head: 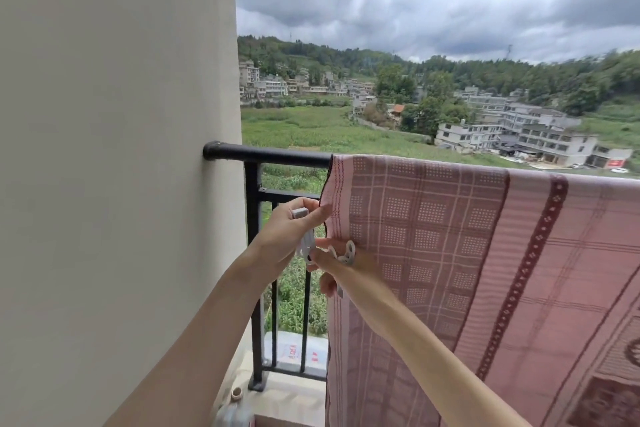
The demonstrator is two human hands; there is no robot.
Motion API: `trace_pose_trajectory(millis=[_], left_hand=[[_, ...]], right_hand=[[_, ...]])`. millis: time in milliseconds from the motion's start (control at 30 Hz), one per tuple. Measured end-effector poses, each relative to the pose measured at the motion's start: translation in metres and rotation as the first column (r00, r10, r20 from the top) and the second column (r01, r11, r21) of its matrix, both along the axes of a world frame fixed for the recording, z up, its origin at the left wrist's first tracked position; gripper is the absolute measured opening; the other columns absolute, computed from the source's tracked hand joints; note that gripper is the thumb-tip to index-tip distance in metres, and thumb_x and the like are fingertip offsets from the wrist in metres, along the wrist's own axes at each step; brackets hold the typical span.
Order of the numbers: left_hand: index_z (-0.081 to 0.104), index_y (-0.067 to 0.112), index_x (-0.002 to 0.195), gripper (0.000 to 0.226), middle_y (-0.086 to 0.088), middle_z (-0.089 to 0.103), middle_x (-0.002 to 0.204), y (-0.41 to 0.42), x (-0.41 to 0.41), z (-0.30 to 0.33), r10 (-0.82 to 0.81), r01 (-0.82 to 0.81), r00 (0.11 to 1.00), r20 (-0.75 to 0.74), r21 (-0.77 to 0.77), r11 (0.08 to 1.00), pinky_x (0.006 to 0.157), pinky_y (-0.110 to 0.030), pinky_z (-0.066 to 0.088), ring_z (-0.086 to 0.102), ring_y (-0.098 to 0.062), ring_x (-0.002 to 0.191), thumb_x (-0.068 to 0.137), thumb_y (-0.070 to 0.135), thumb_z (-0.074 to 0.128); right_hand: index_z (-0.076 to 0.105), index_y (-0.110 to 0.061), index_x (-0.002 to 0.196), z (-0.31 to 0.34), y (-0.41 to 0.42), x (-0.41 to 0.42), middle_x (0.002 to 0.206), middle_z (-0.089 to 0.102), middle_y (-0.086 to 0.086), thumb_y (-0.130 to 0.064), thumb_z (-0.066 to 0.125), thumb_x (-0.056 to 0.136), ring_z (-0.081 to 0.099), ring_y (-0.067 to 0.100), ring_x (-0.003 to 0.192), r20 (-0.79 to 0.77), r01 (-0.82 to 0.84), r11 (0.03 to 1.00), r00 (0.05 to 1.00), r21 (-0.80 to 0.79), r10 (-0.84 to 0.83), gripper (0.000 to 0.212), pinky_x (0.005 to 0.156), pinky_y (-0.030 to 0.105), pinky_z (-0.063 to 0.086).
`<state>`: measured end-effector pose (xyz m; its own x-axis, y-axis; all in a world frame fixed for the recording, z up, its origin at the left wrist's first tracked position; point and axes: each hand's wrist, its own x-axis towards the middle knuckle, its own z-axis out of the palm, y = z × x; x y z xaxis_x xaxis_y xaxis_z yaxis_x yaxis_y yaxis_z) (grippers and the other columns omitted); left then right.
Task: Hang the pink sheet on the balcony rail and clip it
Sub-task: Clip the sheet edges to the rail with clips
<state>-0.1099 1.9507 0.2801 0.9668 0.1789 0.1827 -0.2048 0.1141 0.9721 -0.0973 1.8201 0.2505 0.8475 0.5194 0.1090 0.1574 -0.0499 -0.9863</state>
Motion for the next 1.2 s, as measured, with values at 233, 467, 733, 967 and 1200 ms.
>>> trace_pose_trajectory(millis=[233, 467, 733, 967, 1200], left_hand=[[0.059, 0.007, 0.092, 0.038, -0.01, 0.066, 0.097, 0.001, 0.004, -0.007, 0.035, -0.03, 0.997, -0.064, 0.077, 0.997, 0.092, -0.038, 0.045, 0.059, -0.021, 0.097, 0.068, 0.036, 0.065], [0.059, 0.007, 0.089, 0.034, -0.007, 0.068, 0.092, 0.005, 0.006, -0.006, 0.001, -0.007, 0.999, 0.033, 0.158, 0.987, 0.092, -0.037, 0.047, 0.063, -0.019, 0.095, 0.066, 0.031, 0.068], [0.068, 0.012, 0.101, 0.024, -0.006, 0.072, 0.1, 0.006, 0.014, -0.001, 0.009, -0.054, 0.994, 0.11, 0.416, 0.908, 0.093, -0.035, 0.05, 0.067, -0.017, 0.095, 0.077, 0.012, 0.071], [0.068, 0.017, 0.104, 0.021, -0.003, 0.071, 0.104, 0.004, 0.022, -0.004, -0.002, -0.066, 0.991, 0.137, 0.491, 0.869, 0.093, -0.04, 0.05, 0.066, -0.017, 0.098, 0.083, 0.021, 0.065], [0.053, 0.015, 0.116, 0.039, 0.003, 0.068, 0.11, 0.001, 0.022, -0.017, -0.098, 0.047, 0.983, 0.152, 0.307, 0.951, 0.088, -0.029, 0.053, 0.064, -0.01, 0.103, 0.079, 0.024, 0.062]], right_hand=[[0.065, -0.01, 0.104, -0.011, 0.005, 0.004, 0.059, 0.062, -0.001, -0.029, 0.07, 0.08, 0.055, 0.013, 0.054, -0.03, -0.07, 0.997, 0.997, -0.021, 0.07, 0.031, 0.051, 0.018, 0.043], [0.064, -0.007, 0.092, -0.023, -0.004, 0.005, 0.087, 0.068, 0.023, -0.02, 0.073, 0.078, 0.055, 0.019, 0.061, -0.101, -0.087, 0.992, 0.99, 0.088, 0.095, 0.022, 0.045, 0.022, 0.037], [0.063, -0.003, 0.089, -0.049, -0.004, -0.008, 0.081, 0.064, 0.017, -0.005, 0.072, 0.076, 0.057, 0.014, 0.06, -0.262, 0.041, 0.976, 0.965, 0.216, 0.018, 0.017, 0.046, 0.021, 0.039], [0.065, -0.007, 0.088, -0.065, -0.001, -0.015, 0.089, 0.065, 0.017, -0.009, 0.07, 0.079, 0.058, 0.015, 0.067, -0.298, 0.126, 0.956, 0.954, 0.264, -0.044, 0.01, 0.053, 0.023, 0.043], [0.063, -0.015, 0.079, -0.063, -0.018, -0.013, 0.056, 0.054, 0.006, -0.012, 0.065, 0.085, 0.037, 0.007, 0.042, -0.078, 0.116, 0.973, 0.992, 0.198, -0.103, 0.006, 0.049, 0.02, 0.033]])
